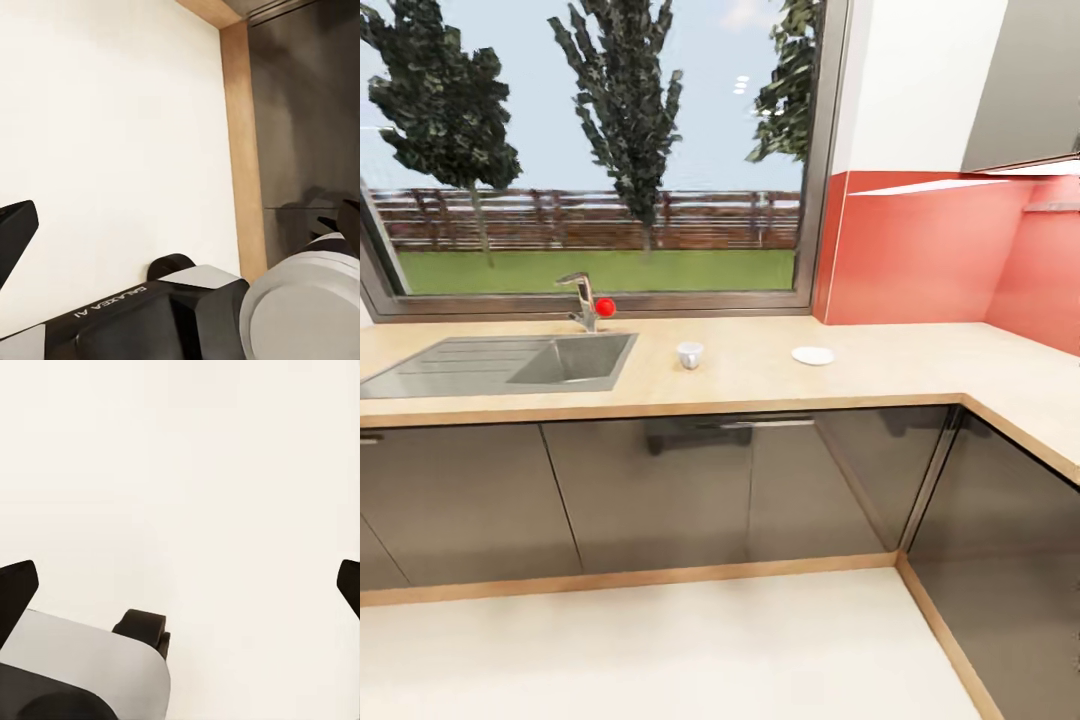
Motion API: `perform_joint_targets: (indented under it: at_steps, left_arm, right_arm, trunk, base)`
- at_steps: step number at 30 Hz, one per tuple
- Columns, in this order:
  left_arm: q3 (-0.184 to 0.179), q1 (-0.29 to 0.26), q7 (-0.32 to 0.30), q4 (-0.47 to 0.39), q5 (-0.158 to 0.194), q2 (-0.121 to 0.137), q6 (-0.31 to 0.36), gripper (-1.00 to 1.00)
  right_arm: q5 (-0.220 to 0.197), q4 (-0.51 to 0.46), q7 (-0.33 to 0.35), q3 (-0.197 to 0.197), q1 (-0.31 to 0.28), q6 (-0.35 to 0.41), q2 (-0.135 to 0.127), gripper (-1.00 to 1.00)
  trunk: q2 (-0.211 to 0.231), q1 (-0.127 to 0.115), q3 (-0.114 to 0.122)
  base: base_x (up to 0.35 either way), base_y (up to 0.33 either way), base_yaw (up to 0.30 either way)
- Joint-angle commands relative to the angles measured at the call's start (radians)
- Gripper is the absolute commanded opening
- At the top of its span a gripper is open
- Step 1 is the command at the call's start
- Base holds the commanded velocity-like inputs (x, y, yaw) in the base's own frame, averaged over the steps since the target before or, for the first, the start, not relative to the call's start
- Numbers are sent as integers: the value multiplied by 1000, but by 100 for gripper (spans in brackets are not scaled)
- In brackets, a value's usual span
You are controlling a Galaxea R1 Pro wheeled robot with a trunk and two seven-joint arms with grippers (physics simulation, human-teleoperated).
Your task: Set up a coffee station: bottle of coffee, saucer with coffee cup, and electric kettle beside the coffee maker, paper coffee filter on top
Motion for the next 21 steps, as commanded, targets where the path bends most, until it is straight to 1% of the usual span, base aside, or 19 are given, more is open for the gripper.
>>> perform_joint_targets:
  at_steps: [1,5,8,9,10,13,14,15,16,17,20,21]
  left_arm:
    - [-8,-1,-2,0,8,0,0,100]
    - [-10,-1,-3,0,8,-1,0,100]
    - [-9,-1,-3,-1,9,-11,0,100]
    - [-4,-1,-4,-18,9,-17,5,100]
    - [-4,-1,-5,-43,9,-15,8,100]
    - [-1,-1,-5,-95,9,-12,20,100]
    - [2,-1,-4,-186,9,-4,37,100]
    - [5,-1,-4,-240,9,0,42,100]
    - [8,-1,-4,-269,9,4,47,100]
    - [14,-1,-3,-334,9,12,64,100]
    - [35,-1,-3,-451,9,25,116,100]
    - [60,-1,-3,-542,9,32,166,100]
  right_arm:
    - [9,1,5,-7,-1,-3,0,100]
    - [8,1,7,-9,-1,0,1,100]
    - [7,0,7,-10,-1,1,1,100]
    - [-2,-63,10,-9,-5,1,5,100]
    - [-4,-157,17,-8,-6,7,10,100]
    - [-5,-282,35,-7,-6,46,24,100]
    - [-6,-480,101,-6,-6,207,39,100]
    - [-6,-585,156,-6,-6,312,43,100]
    - [-6,-636,187,-7,-5,366,44,100]
    - [-10,-733,254,-7,-5,465,46,100]
    - [-29,-863,348,-8,-6,590,45,100]
    - [-52,-943,394,-9,-7,662,42,100]
  trunk:
    - [0,0,-1]
    - [0,0,-1]
    - [0,0,-1]
    - [0,0,-1]
    - [0,0,-1]
    - [0,0,-1]
    - [0,0,-1]
    - [0,0,-1]
    - [0,0,-1]
    - [0,0,-1]
    - [0,0,-1]
    - [0,0,-1]
  base:
    - [0,-108,15]
    - [0,-48,7]
    - [0,-16,2]
    - [0,-1,0]
    - [0,0,0]
    - [0,0,0]
    - [0,0,0]
    - [0,0,0]
    - [0,0,0]
    - [0,0,0]
    - [0,0,0]
    - [0,0,0]
